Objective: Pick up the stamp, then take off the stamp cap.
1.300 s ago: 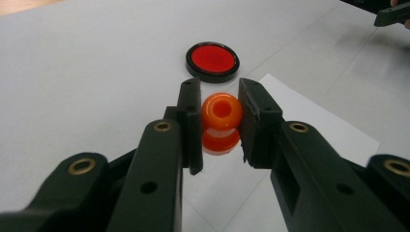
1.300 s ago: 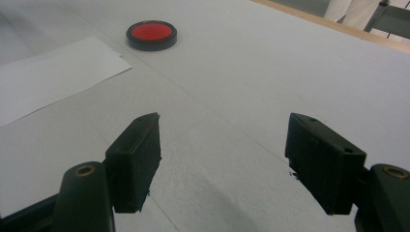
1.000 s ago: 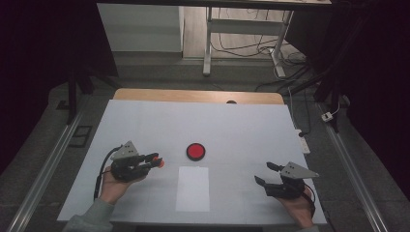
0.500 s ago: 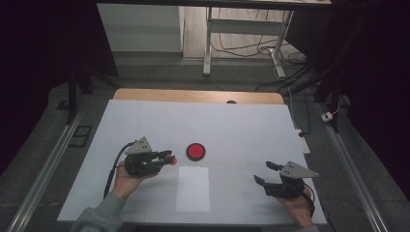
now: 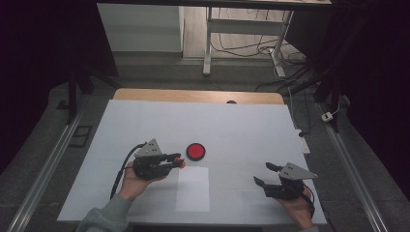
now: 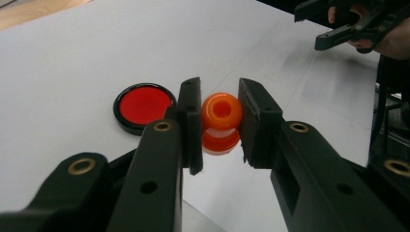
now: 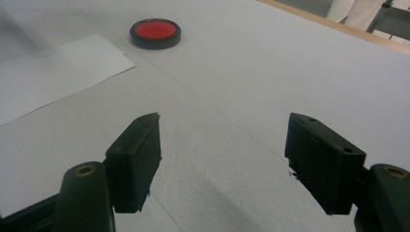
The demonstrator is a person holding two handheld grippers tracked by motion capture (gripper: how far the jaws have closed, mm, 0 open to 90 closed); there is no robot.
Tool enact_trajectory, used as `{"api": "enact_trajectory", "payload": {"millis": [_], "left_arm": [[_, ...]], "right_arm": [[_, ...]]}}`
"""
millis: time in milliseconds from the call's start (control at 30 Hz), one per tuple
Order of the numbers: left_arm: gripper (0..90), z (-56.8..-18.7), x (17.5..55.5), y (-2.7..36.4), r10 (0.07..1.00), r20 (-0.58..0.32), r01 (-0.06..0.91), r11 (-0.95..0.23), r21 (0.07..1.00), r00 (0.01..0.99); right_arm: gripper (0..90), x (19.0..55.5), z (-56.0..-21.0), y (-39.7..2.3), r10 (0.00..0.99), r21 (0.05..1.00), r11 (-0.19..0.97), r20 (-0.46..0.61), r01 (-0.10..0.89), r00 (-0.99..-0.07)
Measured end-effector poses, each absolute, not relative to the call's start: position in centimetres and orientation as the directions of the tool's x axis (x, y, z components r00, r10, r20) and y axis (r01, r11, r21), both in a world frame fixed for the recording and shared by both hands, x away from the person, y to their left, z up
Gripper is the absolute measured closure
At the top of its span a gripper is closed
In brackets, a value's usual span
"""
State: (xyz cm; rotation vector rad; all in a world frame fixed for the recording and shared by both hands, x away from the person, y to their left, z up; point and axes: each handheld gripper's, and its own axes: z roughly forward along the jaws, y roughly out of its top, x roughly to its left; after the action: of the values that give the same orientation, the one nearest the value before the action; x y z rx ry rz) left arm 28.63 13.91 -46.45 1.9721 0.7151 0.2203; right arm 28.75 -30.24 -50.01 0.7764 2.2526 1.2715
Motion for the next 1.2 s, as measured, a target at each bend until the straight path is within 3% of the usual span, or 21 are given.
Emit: {"api": "enact_trajectory", "payload": {"millis": [633, 1200], "left_arm": [[71.5, -46.4, 29.1, 10.4, 0.516, -0.148, 0.373, -0.366, 0.853, 0.844], [71.4, -46.3, 29.1, 10.9, 0.524, -0.15, 0.376, -0.357, 0.855, 0.838]], "right_arm": [[28.2, 28.8, -50.2, -30.1, 0.655, 0.869, 0.423, -0.098, 0.256, -0.749], [28.9, 28.7, -50.1, -29.8, 0.651, 0.873, 0.43, -0.124, 0.229, -0.749]]}}
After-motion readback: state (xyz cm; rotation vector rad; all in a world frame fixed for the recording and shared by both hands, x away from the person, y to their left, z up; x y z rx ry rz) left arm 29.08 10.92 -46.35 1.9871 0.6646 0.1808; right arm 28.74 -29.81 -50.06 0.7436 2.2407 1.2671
